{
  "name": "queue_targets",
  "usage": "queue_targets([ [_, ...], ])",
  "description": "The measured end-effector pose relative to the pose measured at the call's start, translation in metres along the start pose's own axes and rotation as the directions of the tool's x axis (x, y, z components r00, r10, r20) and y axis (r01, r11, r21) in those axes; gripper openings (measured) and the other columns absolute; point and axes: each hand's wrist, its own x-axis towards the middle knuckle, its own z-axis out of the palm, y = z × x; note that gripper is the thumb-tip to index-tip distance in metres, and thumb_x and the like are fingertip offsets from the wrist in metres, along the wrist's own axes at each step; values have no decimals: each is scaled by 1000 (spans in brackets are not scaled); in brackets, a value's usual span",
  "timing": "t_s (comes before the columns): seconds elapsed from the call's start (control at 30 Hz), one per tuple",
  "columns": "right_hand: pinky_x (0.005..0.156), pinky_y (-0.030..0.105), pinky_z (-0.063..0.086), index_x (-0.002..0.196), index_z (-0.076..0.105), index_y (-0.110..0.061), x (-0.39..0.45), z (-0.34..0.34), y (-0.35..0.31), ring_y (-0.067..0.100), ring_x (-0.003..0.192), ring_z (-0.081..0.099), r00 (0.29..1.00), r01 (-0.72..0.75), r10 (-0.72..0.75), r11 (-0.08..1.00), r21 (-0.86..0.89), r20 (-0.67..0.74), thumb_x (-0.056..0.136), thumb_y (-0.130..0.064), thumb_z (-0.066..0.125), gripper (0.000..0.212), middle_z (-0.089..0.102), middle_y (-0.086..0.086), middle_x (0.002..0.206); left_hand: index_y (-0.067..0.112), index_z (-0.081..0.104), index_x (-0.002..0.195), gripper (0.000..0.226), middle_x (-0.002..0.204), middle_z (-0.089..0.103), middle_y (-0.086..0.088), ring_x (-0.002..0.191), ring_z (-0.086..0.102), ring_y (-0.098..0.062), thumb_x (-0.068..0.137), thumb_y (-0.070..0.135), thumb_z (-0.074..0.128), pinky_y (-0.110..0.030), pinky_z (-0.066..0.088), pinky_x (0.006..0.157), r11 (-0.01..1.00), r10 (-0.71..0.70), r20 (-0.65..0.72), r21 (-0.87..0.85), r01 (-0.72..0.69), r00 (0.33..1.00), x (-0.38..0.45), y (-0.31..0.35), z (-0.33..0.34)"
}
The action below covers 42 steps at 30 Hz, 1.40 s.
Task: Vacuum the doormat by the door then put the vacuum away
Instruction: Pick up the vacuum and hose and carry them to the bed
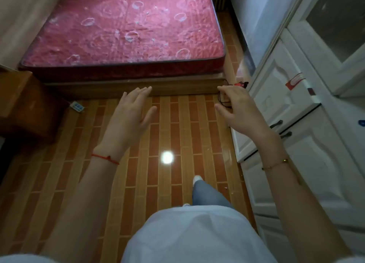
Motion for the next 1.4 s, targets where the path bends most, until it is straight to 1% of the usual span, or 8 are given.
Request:
queue_targets([
  [0.5,114,39,32,142,45,-18,241,17,97,17,135,37,998,-65,65,998,22,9,96,-35,55,50,49,0,141,20,29,150,55,153,34,-4,144,21,-14,100,35,44,-35,10,121,997,-6,66,-73,11,998,267,-46,61],
  [0.6,113,32,31,142,44,-17,298,9,121,15,135,37,996,-86,86,996,8,3,96,-35,55,50,48,-1,141,18,31,149,54,151,37,-4,142,27,-16,99,35,45,-41,18,120,996,15,71,-87,-8,997,334,-51,69],
  [0.67,114,35,33,142,44,-18,329,7,135,14,134,37,995,-103,102,995,20,9,96,-36,54,50,48,-1,140,16,33,148,54,149,38,-5,140,30,-18,99,34,46,-45,25,117,994,33,83,-102,-25,996,372,-54,76],
  [0.77,112,37,35,140,46,-18,370,4,157,14,132,40,991,-134,134,991,17,-16,96,-36,54,49,50,-1,138,16,34,148,54,149,39,-6,140,31,-19,99,35,46,-45,28,116,993,63,105,-103,-52,992,424,-57,88],
  [0.93,110,29,29,140,46,-17,421,0,190,15,133,37,972,-230,230,973,-5,-51,96,-34,54,48,50,-1,140,13,39,145,52,146,43,-6,137,35,-22,98,33,49,-44,32,113,981,160,143,-134,-141,977,511,-63,116],
  [1.1,111,39,35,140,46,-20,464,7,226,15,133,38,927,-366,363,930,-19,-92,96,-38,53,48,49,-2,140,13,39,145,52,144,44,-6,134,37,-23,98,33,48,-45,33,112,944,311,200,-183,-276,929,604,-67,155],
  [1.2,111,37,32,139,46,-18,494,10,241,17,132,39,888,-447,441,894,-23,-127,96,-35,54,47,50,0,139,13,38,146,52,145,43,-6,135,37,-22,99,33,47,-48,31,113,909,407,240,-202,-365,881,665,-66,178],
  [1.4,112,39,34,140,45,-17,555,8,267,17,133,38,738,-647,637,761,33,-223,97,-36,53,47,49,0,141,14,37,146,53,146,43,-6,135,37,-23,98,35,46,-50,31,113,792,610,324,-276,-544,724,792,-53,207],
])
